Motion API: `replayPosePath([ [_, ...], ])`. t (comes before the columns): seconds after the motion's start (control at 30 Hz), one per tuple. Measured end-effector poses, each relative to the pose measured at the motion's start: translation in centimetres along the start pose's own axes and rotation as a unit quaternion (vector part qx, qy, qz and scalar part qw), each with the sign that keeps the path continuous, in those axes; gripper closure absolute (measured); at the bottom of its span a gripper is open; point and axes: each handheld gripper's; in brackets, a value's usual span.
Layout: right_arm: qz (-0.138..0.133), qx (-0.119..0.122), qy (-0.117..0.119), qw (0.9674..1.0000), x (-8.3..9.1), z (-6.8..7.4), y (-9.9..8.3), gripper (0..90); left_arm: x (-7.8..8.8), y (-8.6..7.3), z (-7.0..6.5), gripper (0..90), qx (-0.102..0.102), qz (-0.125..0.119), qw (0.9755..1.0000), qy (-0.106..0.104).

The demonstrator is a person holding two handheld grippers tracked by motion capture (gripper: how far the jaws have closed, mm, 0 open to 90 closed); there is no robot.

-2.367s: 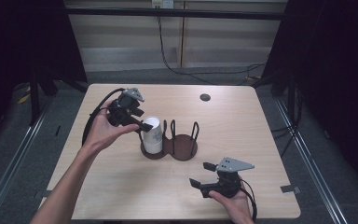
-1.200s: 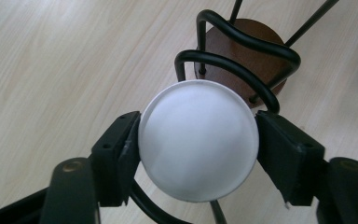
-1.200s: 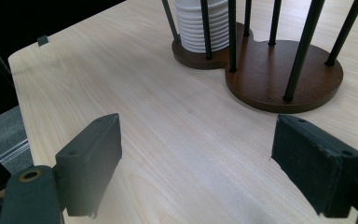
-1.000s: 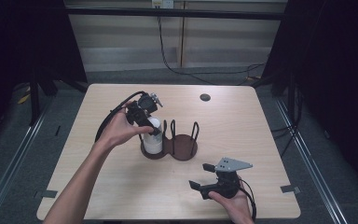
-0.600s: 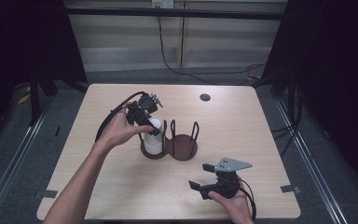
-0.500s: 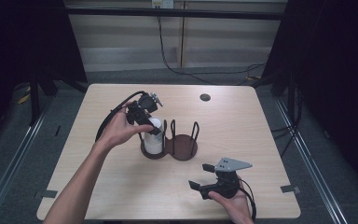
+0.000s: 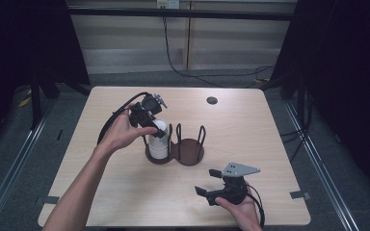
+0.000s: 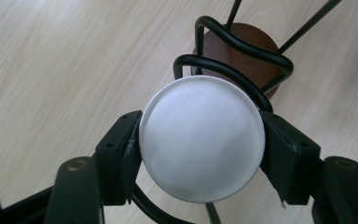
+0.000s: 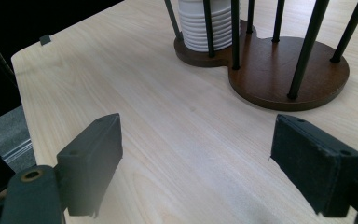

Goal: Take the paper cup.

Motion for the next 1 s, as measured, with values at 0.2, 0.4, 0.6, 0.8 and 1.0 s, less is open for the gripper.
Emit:
replayPosePath([
  [0.2,0.000,-0.001,0.000,1.0000,0.0,0.0,0.0,15.9,0.5,0.0,-0.1,36.2,0.000,-0.010,1.0000,0.002],
  [0.4,-0.002,-0.002,0.000,1.0000,0.1,0.0,0.0,15.9,0.7,0.0,-0.2,36.5,-0.001,-0.019,0.9998,0.007],
  [0.6,0.000,-0.001,0.002,1.0000,0.0,0.1,0.0,16.0,0.5,0.1,-0.1,36.6,-0.004,-0.022,0.9997,0.009],
  [0.8,-0.002,0.001,0.000,1.0000,0.0,0.0,0.0,15.9,0.5,-0.1,0.2,36.5,0.003,-0.027,0.9996,0.003],
  [1.0,-0.002,-0.001,0.002,1.0000,-0.1,0.0,0.0,16.0,1.4,-0.4,0.5,36.6,0.016,-0.034,0.9993,0.000],
])
Point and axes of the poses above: each handheld gripper's, and its own axes: x roughly backward along the jaws, y roughly out of its top, z roughly to its left
